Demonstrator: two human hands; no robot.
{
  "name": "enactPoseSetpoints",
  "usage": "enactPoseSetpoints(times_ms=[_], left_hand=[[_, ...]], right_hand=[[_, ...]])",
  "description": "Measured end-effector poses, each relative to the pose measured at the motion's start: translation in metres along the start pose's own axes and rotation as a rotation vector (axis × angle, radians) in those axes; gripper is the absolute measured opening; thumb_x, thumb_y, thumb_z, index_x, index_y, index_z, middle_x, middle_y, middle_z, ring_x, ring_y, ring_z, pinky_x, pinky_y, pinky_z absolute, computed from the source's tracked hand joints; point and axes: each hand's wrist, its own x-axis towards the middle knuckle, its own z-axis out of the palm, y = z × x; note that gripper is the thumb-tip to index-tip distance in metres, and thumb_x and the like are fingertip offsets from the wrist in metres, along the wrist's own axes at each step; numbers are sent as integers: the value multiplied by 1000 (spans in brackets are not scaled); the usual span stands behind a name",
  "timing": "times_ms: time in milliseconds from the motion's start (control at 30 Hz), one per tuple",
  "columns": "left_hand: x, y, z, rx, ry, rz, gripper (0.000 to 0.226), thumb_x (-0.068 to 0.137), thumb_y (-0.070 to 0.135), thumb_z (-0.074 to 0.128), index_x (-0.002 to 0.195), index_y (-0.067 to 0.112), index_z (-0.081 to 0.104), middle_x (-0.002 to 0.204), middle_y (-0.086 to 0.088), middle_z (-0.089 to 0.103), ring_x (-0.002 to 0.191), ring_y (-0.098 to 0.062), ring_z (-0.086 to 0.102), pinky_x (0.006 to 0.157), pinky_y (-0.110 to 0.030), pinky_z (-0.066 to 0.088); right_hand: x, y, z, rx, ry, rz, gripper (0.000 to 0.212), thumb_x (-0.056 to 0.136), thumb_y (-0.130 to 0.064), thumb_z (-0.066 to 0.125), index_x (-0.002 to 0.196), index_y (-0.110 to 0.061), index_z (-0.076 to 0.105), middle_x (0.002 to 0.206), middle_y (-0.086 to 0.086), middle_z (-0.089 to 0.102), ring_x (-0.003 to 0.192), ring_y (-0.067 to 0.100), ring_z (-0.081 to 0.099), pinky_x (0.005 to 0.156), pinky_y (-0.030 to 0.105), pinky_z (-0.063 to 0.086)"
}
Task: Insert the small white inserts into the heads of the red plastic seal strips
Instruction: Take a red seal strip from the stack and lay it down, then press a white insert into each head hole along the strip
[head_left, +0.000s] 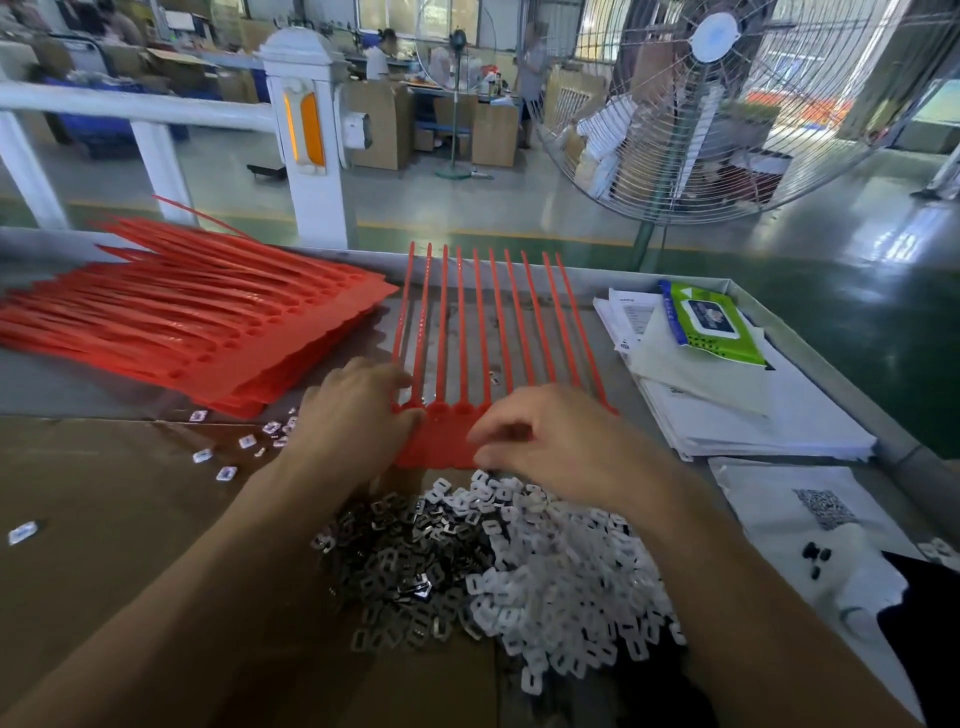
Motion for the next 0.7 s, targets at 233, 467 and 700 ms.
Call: enactPoseSetpoints(times_ms=[233, 467, 700], left_hand=[[-8, -15, 20, 13, -4, 33, 49, 93, 51, 61, 140, 40, 52, 149, 6, 48, 137, -25, 39, 110, -50, 26], [-10, -15, 19, 2, 13, 5, 40, 89, 48, 67, 128, 37, 63, 138, 7, 56, 132, -24, 40, 108, -48, 23], [-14, -12, 16, -5, 16, -7, 40, 88, 49, 68, 126, 38, 63, 136, 8, 56, 131, -23, 41, 107, -50, 26]], right_hand=[[-11, -8, 20, 9, -203, -117, 38, 75, -61, 82, 107, -42, 74, 103, -18, 60, 100, 0, 56, 88, 32, 51], [-9, -5, 24, 15, -189, -167, 19, 84, -43, 82, 101, -37, 77, 97, -15, 60, 95, 0, 56, 86, 31, 50], [-11, 1, 29, 115, -111, -174, 3, 92, -34, 76, 94, -31, 76, 96, -16, 67, 94, 0, 63, 86, 31, 52]])
